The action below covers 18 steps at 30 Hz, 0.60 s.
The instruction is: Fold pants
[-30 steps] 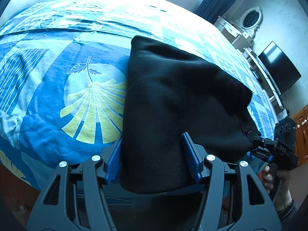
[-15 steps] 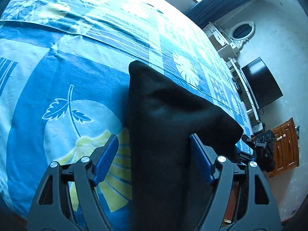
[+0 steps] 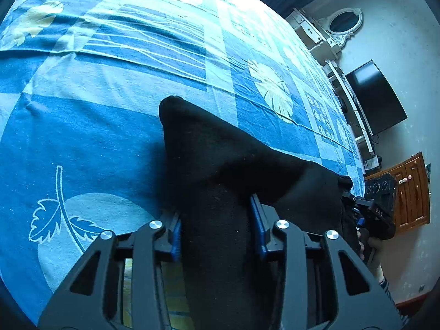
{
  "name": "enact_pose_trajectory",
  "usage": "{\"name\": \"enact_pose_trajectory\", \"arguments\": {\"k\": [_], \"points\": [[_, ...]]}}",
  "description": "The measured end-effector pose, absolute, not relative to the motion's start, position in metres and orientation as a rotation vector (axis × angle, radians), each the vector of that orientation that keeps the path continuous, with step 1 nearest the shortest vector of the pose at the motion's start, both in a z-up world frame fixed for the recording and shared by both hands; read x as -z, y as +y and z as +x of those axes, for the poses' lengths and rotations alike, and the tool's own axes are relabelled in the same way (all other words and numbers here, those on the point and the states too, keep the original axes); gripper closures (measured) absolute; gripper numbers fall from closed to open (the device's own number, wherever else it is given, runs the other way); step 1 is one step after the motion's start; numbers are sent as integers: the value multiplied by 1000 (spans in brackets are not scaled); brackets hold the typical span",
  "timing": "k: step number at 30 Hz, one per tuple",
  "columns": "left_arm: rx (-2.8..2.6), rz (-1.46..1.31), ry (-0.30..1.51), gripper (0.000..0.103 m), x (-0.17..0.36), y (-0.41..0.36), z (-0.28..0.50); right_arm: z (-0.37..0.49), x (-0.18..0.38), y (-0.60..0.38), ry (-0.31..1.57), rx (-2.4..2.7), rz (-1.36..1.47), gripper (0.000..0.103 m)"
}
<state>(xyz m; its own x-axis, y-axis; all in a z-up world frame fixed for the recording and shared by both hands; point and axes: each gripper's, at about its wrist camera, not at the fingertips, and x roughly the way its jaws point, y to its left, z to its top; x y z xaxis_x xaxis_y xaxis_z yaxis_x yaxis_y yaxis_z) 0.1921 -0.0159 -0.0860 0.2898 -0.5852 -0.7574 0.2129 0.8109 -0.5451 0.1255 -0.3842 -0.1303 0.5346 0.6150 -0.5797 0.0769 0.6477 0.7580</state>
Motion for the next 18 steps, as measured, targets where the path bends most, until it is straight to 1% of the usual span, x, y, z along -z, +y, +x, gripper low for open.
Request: {"name": "enact_pose_trajectory", "arguments": {"k": [3, 6, 10, 14, 16, 18], "points": [[524, -299, 1131, 77, 73, -21, 191, 128, 122, -383, 935, -373, 829, 66], [488, -235, 1094, 80, 60, -25, 196, 142, 114, -377, 912, -384, 823, 68], [431, -159, 1040, 80, 44, -20, 225, 179, 105, -362, 890, -414, 816, 69], [370, -124, 1005, 80, 33, -6, 270, 227, 94, -346, 854, -446, 808, 69], [339, -108, 1011, 80, 37, 1, 287, 251, 101, -340, 881, -439, 811, 69], [309, -96, 1056, 79, 53, 5, 299, 268, 116, -333, 941, -389, 789, 69]]}}
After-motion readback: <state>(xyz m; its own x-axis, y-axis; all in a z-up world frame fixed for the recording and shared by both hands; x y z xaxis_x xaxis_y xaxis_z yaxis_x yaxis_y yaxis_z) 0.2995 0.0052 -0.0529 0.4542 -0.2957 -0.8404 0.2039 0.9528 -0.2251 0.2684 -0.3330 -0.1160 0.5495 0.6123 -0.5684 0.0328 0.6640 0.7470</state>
